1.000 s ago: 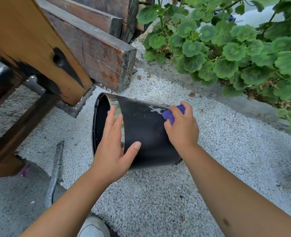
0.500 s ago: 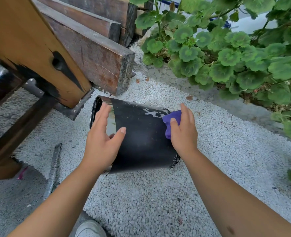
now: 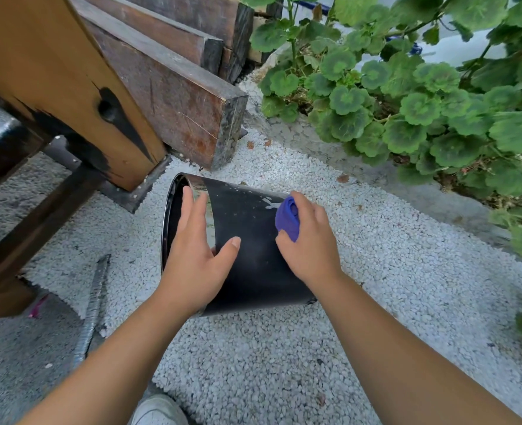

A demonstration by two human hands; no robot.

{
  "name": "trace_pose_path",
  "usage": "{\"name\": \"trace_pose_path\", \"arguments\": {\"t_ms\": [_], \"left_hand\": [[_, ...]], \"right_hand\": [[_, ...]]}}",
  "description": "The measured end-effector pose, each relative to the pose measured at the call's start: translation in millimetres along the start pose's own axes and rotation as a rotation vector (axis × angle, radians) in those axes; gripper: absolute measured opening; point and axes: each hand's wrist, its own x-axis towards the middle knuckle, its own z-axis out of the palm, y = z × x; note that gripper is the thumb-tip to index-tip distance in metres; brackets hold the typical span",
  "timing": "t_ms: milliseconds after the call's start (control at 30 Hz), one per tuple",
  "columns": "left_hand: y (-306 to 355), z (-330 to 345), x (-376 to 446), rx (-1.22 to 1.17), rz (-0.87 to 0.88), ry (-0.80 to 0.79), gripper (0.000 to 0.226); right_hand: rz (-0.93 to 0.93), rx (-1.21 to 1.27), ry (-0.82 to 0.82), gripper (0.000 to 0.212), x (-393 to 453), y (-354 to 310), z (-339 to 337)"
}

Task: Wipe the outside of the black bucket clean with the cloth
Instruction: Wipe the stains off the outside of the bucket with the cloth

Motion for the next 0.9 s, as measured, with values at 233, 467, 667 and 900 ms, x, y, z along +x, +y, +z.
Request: {"name": "trace_pose_path", "arguments": {"t_ms": [233, 467, 667, 900], "left_hand": [[8, 8, -2, -0.015, 0.081, -0.025, 0.087], [7, 8, -6, -0.088, 0.135, -0.027, 0.088], [3, 10, -8, 0.027, 0.156, -0.02, 0.098], [-8, 4, -14, 0.022, 0.171, -0.014, 0.093]], "right_hand": [[-0.012, 0.0, 0.22, 0.061, 15, -16, -12], [-0.326, -0.118, 0.128, 0.065, 1, -56, 11], [-0.246, 0.011, 0.149, 0.044, 5, -45, 18], [-0.072, -0.062, 0.089, 0.045, 14, -4, 12]]}}
